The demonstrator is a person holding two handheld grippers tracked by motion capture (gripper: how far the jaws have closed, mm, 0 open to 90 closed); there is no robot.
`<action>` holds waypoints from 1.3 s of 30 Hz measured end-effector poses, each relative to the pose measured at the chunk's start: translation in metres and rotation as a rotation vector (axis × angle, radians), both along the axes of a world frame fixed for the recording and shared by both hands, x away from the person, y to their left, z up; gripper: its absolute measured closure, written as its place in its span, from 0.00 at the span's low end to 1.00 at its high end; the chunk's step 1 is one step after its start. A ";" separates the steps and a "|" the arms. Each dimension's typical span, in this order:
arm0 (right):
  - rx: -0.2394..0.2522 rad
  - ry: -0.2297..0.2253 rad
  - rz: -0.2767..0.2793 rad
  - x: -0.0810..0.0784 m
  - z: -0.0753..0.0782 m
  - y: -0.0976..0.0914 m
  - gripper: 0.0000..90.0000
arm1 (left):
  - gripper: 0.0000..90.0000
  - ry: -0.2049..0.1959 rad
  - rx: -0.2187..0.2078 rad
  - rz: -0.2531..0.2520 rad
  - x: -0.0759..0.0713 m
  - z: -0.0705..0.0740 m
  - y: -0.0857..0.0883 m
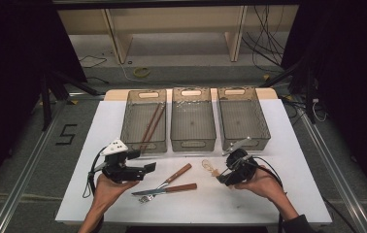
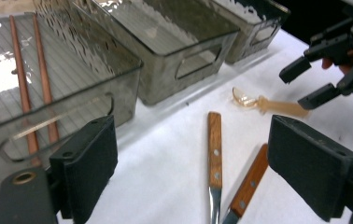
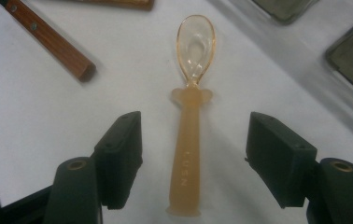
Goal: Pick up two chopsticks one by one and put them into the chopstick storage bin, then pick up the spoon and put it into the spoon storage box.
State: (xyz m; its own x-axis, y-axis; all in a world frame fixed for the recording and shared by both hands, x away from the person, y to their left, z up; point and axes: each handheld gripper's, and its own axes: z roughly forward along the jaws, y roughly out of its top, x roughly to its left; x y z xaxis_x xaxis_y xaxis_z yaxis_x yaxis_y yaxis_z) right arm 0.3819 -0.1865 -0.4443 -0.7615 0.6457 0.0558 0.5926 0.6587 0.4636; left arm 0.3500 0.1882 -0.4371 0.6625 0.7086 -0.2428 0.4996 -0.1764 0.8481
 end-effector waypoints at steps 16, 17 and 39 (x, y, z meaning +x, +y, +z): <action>-0.040 0.016 -0.006 0.004 -0.010 0.008 0.46 | 0.17 -0.032 0.027 0.000 -0.017 -0.008 -0.007; -0.046 0.016 -0.007 0.005 -0.011 0.009 0.46 | 0.17 -0.034 0.026 0.001 -0.017 -0.008 -0.008; -0.133 0.017 0.024 0.009 -0.020 0.018 0.84 | 0.17 -0.051 0.032 0.004 -0.024 -0.008 -0.009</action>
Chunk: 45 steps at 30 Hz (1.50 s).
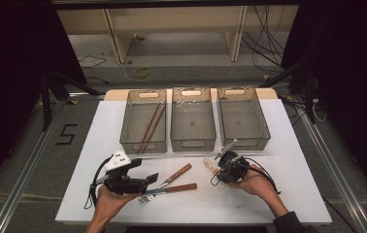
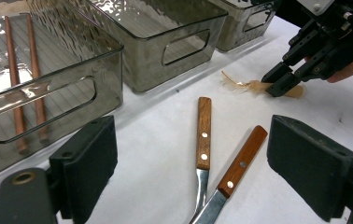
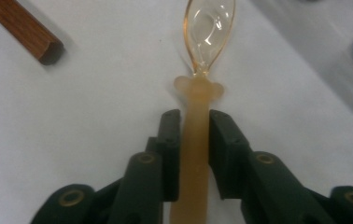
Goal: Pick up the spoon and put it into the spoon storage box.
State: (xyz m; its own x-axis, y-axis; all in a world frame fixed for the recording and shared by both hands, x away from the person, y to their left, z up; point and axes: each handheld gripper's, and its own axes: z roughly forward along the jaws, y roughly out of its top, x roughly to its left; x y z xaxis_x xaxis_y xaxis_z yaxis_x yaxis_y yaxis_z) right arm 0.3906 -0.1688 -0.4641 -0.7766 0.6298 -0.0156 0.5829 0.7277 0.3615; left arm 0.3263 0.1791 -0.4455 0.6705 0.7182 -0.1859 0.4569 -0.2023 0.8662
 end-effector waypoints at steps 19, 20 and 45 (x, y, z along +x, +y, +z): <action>0.109 -0.020 0.021 -0.001 0.023 -0.005 0.87 | 0.17 0.015 0.006 -0.013 0.004 -0.008 0.003; 0.122 -0.029 0.022 0.000 0.027 -0.005 0.87 | 0.17 0.014 0.008 -0.013 0.004 -0.009 0.003; 0.255 -0.160 -0.040 0.048 0.087 0.009 0.87 | 0.17 0.007 0.005 -0.010 0.006 -0.013 0.005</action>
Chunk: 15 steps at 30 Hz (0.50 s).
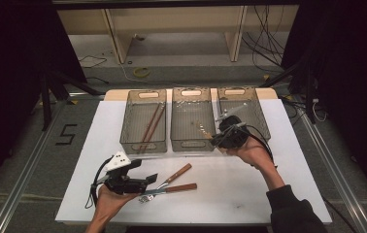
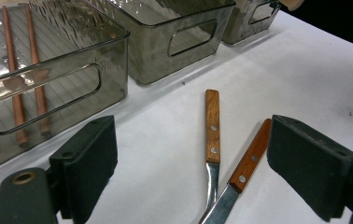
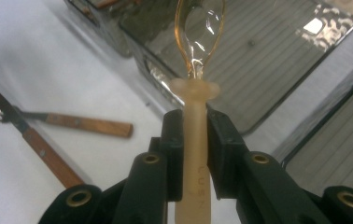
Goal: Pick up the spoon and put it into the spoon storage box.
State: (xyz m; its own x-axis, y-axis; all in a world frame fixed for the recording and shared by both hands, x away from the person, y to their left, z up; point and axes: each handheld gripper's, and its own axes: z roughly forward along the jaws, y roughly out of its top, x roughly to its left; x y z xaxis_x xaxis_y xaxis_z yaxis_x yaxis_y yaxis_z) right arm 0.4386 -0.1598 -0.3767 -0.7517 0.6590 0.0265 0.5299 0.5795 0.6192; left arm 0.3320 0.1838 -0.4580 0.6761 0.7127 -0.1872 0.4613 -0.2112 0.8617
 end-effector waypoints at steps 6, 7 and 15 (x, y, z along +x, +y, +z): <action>0.004 -0.008 -0.008 0.012 0.006 0.009 0.87 | 0.17 -0.004 -0.007 0.005 -0.001 0.000 0.000; 0.005 -0.011 -0.011 0.014 0.007 0.010 0.87 | 0.17 -0.004 -0.013 0.008 -0.001 0.000 0.000; 0.019 -0.020 -0.029 0.031 0.014 0.021 0.87 | 0.17 -0.014 -0.013 0.007 -0.001 0.001 0.001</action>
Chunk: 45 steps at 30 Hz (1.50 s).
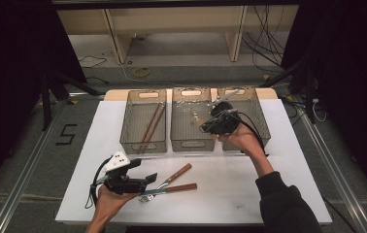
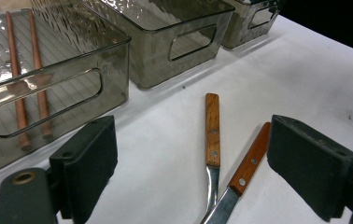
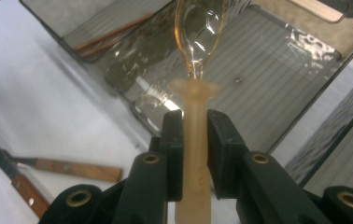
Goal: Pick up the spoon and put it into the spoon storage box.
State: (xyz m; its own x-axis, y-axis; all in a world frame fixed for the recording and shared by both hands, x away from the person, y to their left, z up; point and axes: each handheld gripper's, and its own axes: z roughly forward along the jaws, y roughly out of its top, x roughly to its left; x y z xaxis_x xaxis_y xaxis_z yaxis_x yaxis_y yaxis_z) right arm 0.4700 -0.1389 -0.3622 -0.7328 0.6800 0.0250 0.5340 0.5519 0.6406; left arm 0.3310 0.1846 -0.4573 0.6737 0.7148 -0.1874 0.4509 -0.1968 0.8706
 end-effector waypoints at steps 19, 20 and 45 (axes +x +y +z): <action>-0.017 0.021 -0.074 0.045 -0.013 0.018 0.87 | 0.17 -0.012 -0.012 0.008 0.000 0.000 0.002; -0.018 0.023 -0.078 0.047 -0.014 0.019 0.87 | 0.17 -0.013 -0.012 0.006 -0.001 0.001 0.002; -0.048 0.076 -0.124 0.066 -0.036 0.041 0.87 | 0.17 -0.024 -0.021 0.013 -0.001 0.001 0.002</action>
State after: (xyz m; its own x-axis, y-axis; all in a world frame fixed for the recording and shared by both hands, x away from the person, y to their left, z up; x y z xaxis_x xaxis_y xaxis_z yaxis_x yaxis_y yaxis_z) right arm 0.5358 -0.0978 -0.3986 -0.6404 0.7668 0.0422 0.6457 0.5079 0.5701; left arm 0.3297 0.1869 -0.4567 0.6686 0.7198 -0.1868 0.4326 -0.1721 0.8850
